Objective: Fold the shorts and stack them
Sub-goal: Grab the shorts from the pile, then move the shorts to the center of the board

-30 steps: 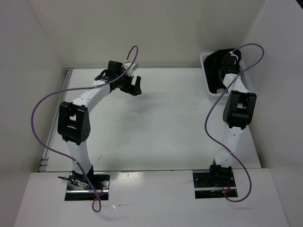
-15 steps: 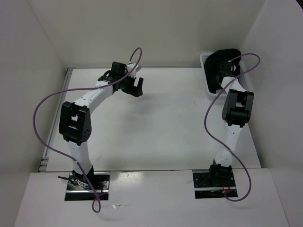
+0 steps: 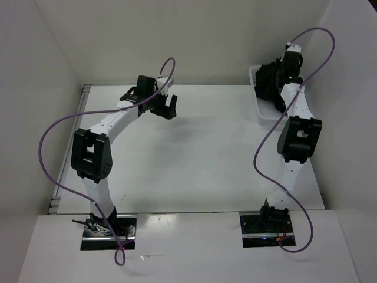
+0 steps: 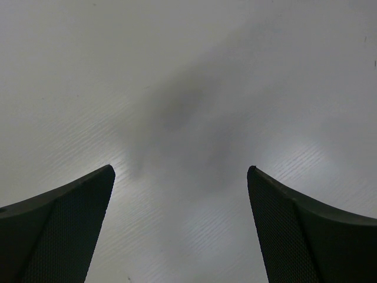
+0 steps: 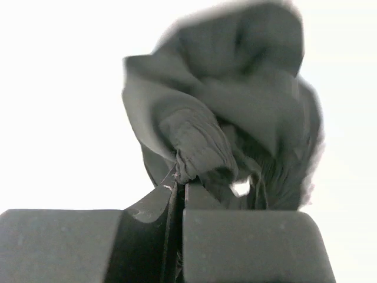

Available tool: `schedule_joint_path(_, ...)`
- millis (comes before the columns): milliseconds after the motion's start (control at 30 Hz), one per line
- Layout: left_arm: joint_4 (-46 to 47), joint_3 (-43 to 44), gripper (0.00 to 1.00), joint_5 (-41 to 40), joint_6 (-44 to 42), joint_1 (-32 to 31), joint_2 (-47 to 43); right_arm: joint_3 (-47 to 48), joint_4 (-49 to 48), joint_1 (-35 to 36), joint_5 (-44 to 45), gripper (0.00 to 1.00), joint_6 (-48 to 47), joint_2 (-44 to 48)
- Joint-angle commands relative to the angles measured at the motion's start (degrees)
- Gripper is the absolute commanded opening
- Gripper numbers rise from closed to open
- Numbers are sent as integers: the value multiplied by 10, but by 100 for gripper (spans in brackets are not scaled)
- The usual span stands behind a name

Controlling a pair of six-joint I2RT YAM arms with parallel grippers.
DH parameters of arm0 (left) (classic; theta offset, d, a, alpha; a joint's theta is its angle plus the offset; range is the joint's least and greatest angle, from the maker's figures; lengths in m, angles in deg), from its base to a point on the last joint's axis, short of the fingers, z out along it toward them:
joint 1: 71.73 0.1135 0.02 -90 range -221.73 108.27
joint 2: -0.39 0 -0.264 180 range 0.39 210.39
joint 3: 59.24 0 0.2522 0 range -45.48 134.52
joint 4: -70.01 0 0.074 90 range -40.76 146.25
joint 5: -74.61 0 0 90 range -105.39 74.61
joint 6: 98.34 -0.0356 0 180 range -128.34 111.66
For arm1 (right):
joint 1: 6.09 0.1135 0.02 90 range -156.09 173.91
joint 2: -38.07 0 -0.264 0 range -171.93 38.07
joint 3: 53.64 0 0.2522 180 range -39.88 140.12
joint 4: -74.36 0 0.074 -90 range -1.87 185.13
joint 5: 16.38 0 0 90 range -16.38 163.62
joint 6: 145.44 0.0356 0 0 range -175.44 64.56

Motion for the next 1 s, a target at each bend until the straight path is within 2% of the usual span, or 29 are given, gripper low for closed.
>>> schedule_joint_path(0, 12, 5, 100, -16, -2, 1, -54, 69, -80, 38, 21, 0, -88, 116)
schedule_joint_path(100, 22, -13, 100, -34, -2, 1, -87, 113, -91, 60, 16, 0, -101, 155)
schedule_joint_path(233, 27, -43, 100, -46, -2, 1, -122, 235, -79, 97, -16, 0, -123, 179)
schedule_joint_path(367, 46, -73, 100, -66, -2, 1, -157, 367, -47, 162, -70, 0, -135, 174)
schedule_joint_path(400, 46, -80, 100, -72, -2, 1, -171, 417, -39, 197, -92, 0, -135, 165)
schedule_joint_path(500, 74, -119, 100, -111, -2, 1, -207, 481, 9, 276, -121, 0, -141, 145)
schedule_joint_path(600, 102, -175, 100, -159, -2, 1, -250, 487, 44, 322, -141, 0, -88, 127)
schedule_joint_path(700, 109, -214, 100, -178, -2, 24, -295, 473, 63, 328, -147, 3, -30, 101)
schedule_joint_path(800, 129, -275, 100, -200, -2, 46, -344, 391, 71, 328, -89, 5, -17, 101)
schedule_joint_path(867, 129, -314, 100, -205, -2, 71, -375, 291, 71, 314, -86, 19, -17, 109)
schedule_joint_path(900, 122, -323, 100, -198, -2, 79, -390, 215, 71, 300, -99, 51, -17, 125)
schedule_joint_path(967, 105, -350, 100, -185, -2, 92, -402, 140, 71, 286, -145, 72, -17, 142)
